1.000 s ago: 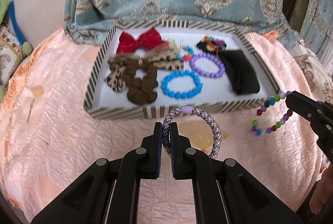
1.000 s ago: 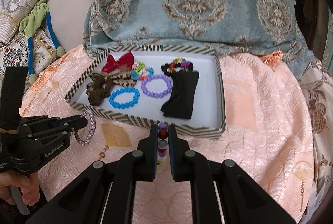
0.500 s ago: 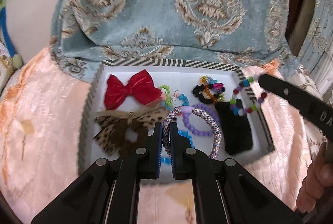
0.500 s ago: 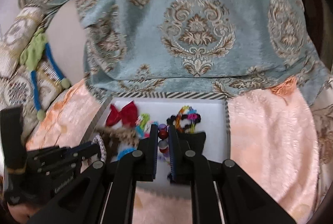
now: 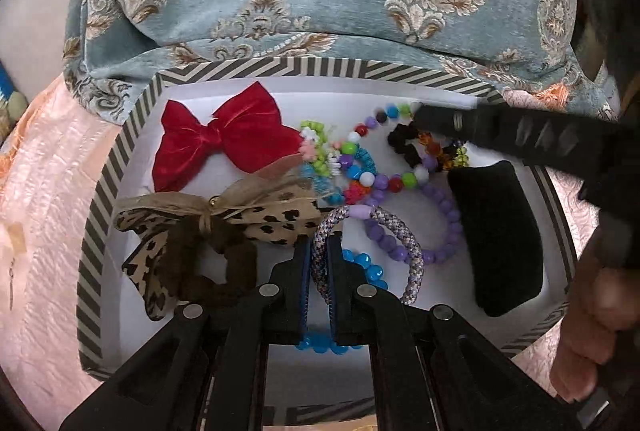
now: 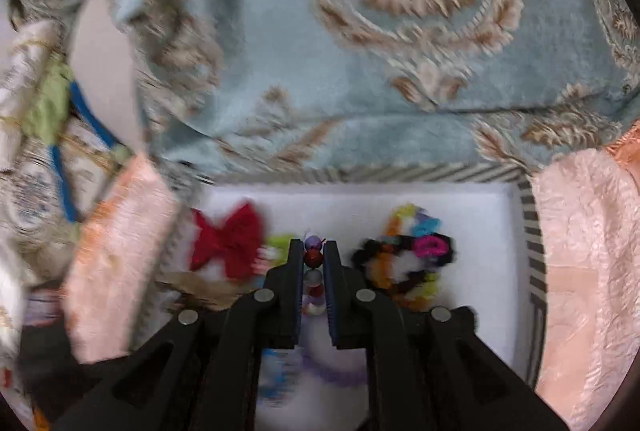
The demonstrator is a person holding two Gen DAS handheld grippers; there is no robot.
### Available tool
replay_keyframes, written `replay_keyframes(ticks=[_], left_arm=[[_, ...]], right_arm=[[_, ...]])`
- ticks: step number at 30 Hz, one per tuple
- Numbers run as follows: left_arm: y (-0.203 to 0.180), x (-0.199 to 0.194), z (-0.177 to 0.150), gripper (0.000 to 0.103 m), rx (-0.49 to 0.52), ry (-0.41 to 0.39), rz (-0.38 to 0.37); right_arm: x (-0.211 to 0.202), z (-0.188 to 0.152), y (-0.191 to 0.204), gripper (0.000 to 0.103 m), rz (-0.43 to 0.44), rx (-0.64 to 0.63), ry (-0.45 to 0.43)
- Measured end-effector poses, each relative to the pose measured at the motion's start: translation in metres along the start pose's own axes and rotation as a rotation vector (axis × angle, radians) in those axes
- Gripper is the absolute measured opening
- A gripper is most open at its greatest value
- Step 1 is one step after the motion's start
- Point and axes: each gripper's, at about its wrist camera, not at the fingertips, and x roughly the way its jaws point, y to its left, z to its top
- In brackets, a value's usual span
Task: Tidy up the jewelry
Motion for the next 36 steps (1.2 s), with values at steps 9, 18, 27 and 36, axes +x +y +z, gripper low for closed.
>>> replay_keyframes(ticks=[9,18,27,36], left_arm=[[0.005,-0.006,-0.005,0.003,-0.034,0.011,-0.034],[0.025,-0.063,-0.003,0.046,-0.095,-0.147,0.005],[0.021,-0.112,-0.036,0.06,-0.017,-0.212,0.108],[-0.007,-0.121,-0.057,0.06,0.125,-0.263,0.176]], right_arm=[[-0.011,-0.01,-0.007,0.033,-0.073,-0.004,-0.018],[-0.067,-0.031,-0.02,0.047,-0.126,0.013,-0.039],[-0.127,-0.09,0.025,0.079,-0.174,-0.136,-0.071],[-0.136,-0.115,0.003,0.089,-0.14,0.021,-0.099]])
